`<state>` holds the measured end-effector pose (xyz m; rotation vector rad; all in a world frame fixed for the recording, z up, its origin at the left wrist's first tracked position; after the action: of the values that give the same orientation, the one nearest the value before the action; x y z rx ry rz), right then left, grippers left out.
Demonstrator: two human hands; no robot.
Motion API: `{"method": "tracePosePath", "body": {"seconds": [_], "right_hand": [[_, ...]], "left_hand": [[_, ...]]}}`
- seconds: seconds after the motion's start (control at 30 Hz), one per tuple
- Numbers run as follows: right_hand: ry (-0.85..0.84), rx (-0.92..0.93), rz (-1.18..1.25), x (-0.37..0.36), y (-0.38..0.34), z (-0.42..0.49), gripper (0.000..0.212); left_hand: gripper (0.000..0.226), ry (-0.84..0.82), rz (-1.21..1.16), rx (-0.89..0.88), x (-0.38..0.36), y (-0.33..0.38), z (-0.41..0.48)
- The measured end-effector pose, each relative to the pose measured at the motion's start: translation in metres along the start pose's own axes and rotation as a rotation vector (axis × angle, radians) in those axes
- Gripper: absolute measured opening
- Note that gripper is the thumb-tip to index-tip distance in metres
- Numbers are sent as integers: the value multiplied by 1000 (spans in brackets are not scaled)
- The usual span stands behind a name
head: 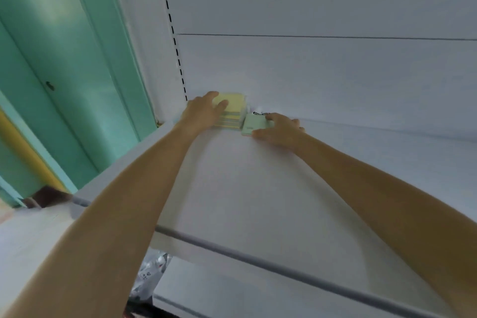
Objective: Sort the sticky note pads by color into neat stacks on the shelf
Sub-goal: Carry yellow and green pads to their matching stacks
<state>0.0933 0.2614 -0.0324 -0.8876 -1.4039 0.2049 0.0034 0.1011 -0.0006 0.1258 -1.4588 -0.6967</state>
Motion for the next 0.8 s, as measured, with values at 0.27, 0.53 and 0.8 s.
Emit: {"method": "tracePosePath", "body": {"seconds": [0.27, 0.53, 0.8], "right_hand": [[149, 5, 345, 13, -1, -3, 55], [253, -39, 365, 30, 27, -14, 48], [414, -3, 442, 75, 67, -52, 47]], "left_hand": [[54, 9, -152, -62, 1, -6, 22], [52, -61, -359, -106, 5, -1, 21], [42, -90, -536, -149, -14, 47, -3]]}}
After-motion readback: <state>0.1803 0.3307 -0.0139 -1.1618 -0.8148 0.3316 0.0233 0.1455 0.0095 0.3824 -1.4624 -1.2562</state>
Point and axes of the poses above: each hand's wrist, its own z-axis towards the middle knuckle, its own x-axis out of the back of the hand, y = z × x, the point moved 4 cm from there along z, towards the middle knuckle, and after that the axes turned 4 degrees about z, right-handed, at the moved point
